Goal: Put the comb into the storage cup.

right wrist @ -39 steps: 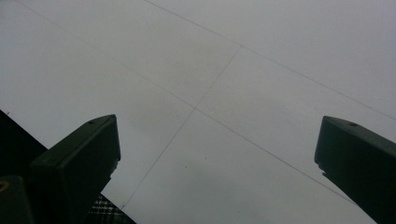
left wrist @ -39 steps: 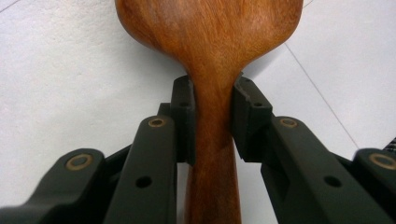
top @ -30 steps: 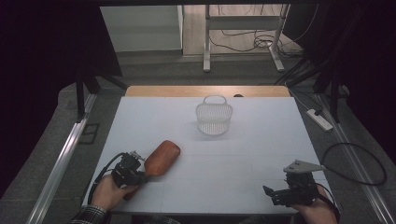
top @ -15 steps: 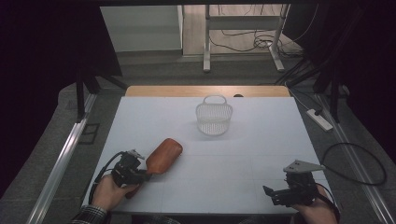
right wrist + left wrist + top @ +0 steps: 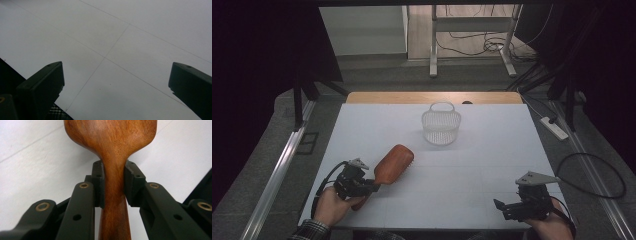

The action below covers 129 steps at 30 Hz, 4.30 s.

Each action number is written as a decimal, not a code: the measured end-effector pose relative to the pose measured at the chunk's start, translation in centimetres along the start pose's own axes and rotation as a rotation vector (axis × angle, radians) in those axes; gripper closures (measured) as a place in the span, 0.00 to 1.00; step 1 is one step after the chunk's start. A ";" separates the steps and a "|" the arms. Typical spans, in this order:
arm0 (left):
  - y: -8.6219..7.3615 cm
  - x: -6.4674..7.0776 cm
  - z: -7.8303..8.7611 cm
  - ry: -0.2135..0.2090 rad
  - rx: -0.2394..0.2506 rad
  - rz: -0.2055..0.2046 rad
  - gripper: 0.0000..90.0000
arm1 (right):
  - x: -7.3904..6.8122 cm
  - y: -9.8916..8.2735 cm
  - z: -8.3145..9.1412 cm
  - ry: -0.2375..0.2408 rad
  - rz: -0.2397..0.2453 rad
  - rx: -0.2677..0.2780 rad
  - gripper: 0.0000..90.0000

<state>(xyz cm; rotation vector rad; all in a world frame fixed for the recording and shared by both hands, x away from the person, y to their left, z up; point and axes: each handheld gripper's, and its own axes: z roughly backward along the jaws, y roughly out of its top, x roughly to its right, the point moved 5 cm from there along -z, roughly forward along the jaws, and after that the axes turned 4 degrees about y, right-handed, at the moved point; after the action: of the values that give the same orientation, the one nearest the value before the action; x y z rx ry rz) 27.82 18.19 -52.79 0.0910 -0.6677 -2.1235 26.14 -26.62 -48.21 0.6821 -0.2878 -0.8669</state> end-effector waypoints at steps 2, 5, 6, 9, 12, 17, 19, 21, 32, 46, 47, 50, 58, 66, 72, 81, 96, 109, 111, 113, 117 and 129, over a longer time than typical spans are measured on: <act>0.2 0.2 0.1 -0.012 0.015 -0.001 0.81 | 0.0 0.0 0.0 0.000 0.000 -0.001 0.01; 0.5 0.6 0.3 -0.012 0.036 -0.015 0.81 | 0.0 0.0 0.0 -0.001 0.000 -0.001 0.01; 0.6 0.7 0.3 -0.009 0.044 -0.017 0.81 | 0.0 0.0 0.0 -0.001 0.000 0.000 0.01; 0.8 1.0 0.5 -0.016 0.057 -0.025 0.81 | 0.0 0.0 0.0 -0.002 -0.001 0.002 0.01; 1.1 1.2 0.7 -0.018 0.083 -0.032 0.80 | 0.0 0.0 0.0 -0.002 -0.001 0.003 0.00; 1.6 1.7 1.1 -0.034 0.126 -0.042 0.81 | 0.0 0.0 0.0 0.002 -0.001 0.004 0.00; 1.9 1.9 1.1 -0.034 0.137 -0.048 0.81 | 0.0 0.0 0.1 0.003 -0.002 0.007 0.00; 2.1 2.1 1.2 -0.038 0.148 -0.052 0.81 | -0.1 0.1 0.2 0.006 0.003 0.014 0.00; 3.4 3.3 1.7 -0.076 0.231 -0.069 0.81 | -0.7 1.1 0.7 0.075 0.031 0.137 0.00; 4.4 4.2 1.7 -0.093 0.269 -0.107 0.80 | -1.5 3.8 0.5 0.203 0.033 0.227 0.00; 4.5 4.3 1.7 -0.094 0.269 -0.109 0.80 | -1.6 4.1 0.4 0.211 0.028 0.232 0.00; 4.7 4.3 1.7 -0.097 0.272 -0.109 0.81 | -1.6 4.5 0.3 0.214 0.031 0.231 0.00; 5.1 4.7 1.5 -0.104 0.277 -0.120 0.80 | -2.0 6.0 -0.9 0.253 0.023 0.213 0.00; 5.6 5.1 1.4 -0.120 0.285 -0.130 0.80 | -3.0 7.1 -1.9 0.288 0.028 0.204 0.00; 6.0 5.5 1.4 -0.125 0.300 -0.143 0.80 | -3.3 7.9 -2.4 0.299 0.010 0.214 0.00; 6.5 6.2 1.1 -0.127 0.308 -0.159 0.80 | -4.4 9.2 -3.1 0.322 0.010 0.213 0.00; 7.3 7.1 0.8 -0.135 0.318 -0.180 0.80 | -6.4 11.8 -4.9 0.398 -0.013 0.188 0.00; 7.6 7.5 1.2 -0.142 0.342 -0.190 0.80 | -7.4 14.5 -5.5 0.410 -0.041 0.195 0.00; 7.6 7.5 1.2 -0.142 0.345 -0.190 0.80 | -7.6 14.9 -5.7 0.405 -0.046 0.192 0.00; 7.7 7.5 1.3 -0.145 0.348 -0.189 0.80 | -7.7 15.2 -5.8 0.404 -0.047 0.188 0.00; 7.6 7.6 1.4 -0.142 0.355 -0.192 0.80 | -7.9 15.7 -6.3 0.434 -0.069 0.186 0.00; 7.7 7.7 1.6 -0.140 0.371 -0.197 0.80 | -8.6 16.8 -7.6 0.443 -0.071 0.158 0.00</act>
<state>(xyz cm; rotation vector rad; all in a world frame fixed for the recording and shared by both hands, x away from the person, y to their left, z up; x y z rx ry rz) 28.31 9.31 -46.27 0.2202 -1.1740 -2.1818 34.66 -8.96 -42.60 1.0146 0.0672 -0.7424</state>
